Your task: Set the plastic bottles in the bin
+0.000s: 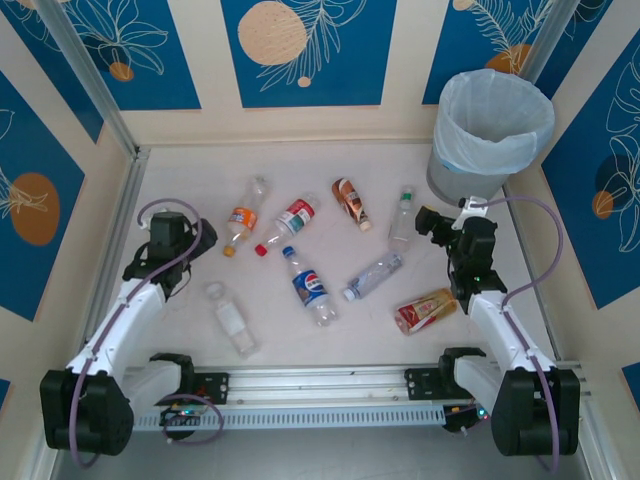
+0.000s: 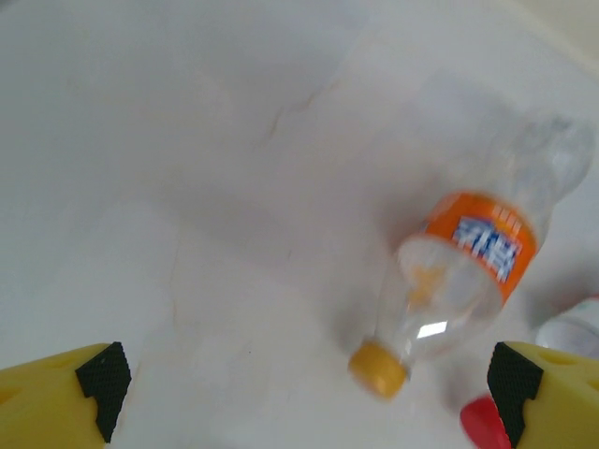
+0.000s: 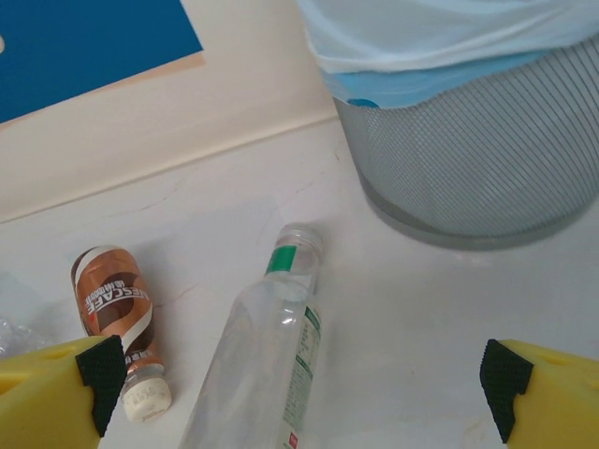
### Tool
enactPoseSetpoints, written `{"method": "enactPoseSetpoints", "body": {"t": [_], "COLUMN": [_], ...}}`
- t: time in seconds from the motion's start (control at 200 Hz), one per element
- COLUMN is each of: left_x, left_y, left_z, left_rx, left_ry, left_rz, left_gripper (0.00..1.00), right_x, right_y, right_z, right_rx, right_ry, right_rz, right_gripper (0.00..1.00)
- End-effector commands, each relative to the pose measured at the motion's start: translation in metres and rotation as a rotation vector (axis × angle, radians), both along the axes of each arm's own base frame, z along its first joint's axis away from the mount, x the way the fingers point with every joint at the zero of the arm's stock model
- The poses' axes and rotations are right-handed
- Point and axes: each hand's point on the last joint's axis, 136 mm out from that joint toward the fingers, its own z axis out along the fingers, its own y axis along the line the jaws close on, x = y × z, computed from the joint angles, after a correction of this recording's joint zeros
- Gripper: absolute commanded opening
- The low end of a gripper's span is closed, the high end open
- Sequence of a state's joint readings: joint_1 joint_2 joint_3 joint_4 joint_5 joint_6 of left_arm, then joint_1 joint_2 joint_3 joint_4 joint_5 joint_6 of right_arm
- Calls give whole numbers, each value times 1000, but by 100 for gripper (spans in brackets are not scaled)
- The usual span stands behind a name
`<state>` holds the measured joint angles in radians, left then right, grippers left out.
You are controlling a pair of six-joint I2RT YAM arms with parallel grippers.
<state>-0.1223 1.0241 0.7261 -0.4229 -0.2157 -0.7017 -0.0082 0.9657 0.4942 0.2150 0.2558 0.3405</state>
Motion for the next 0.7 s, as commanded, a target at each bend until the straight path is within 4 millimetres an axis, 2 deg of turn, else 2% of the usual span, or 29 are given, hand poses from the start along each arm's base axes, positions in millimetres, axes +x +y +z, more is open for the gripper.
{"method": "enactPoseSetpoints", "body": {"t": [0.0, 0.12, 0.265, 0.36, 0.48, 0.575, 0.695], "left_x": [-59, -97, -126, -129, -127, -123, -120], "left_y": [-7, -17, -40, -58, -68, -82, -81], "left_z": [-19, -23, -41, -49, -61, -74, -85], "left_rx": [-37, -51, -130, -166, -110, -136, -90], "left_ry": [260, 348, 441, 476, 529, 554, 569], "left_rz": [44, 45, 38, -6, -42, -48, -25], "left_gripper": [99, 99, 99, 99, 99, 99, 99], "right_x": [-4, -4, 0, 4, 9, 11, 10], "right_y": [-3, 3, 6, 6, 10, 15, 20], "right_z": [1, -4, -5, -5, -7, -9, -11], "right_rx": [70, 109, 140, 155, 160, 145, 113], "right_ry": [45, 62, 61, 66, 74, 87, 106], "right_rz": [-41, -21, -16, -22, -4, 19, 45], "right_gripper": [99, 99, 99, 99, 99, 99, 100]}}
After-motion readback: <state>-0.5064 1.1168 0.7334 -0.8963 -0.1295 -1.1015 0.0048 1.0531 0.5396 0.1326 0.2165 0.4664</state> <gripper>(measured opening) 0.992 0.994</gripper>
